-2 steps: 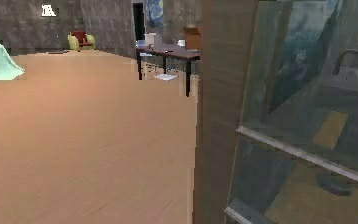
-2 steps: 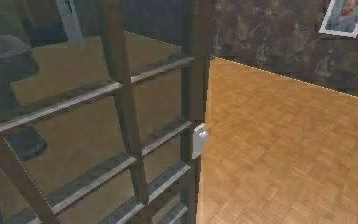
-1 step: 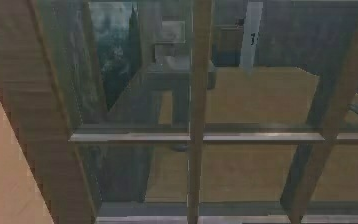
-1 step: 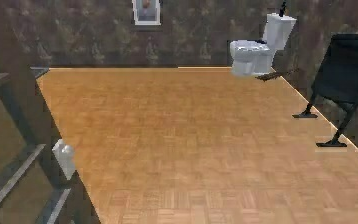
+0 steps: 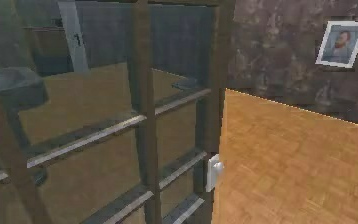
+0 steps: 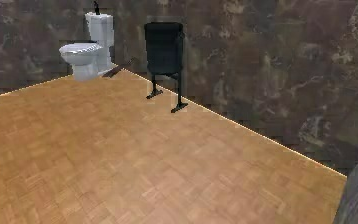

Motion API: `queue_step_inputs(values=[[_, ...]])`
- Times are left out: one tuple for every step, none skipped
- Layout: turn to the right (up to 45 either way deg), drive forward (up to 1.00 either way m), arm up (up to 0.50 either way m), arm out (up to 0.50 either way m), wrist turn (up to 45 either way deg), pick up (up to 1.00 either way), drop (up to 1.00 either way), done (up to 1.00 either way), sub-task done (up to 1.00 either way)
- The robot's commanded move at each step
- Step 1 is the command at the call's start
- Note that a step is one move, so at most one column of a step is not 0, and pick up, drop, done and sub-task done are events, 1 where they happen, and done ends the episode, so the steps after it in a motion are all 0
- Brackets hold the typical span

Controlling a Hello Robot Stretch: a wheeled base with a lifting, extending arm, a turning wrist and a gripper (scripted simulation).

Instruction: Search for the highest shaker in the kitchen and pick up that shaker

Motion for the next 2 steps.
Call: queue_step_inputs(values=[[45.0,0.0,0.0,0.0,0.0,0.0,0.0,0.0,0.0],[30.0,0.0,0.0,0.0,0.0,0.0,0.0,0.0,0.0]])
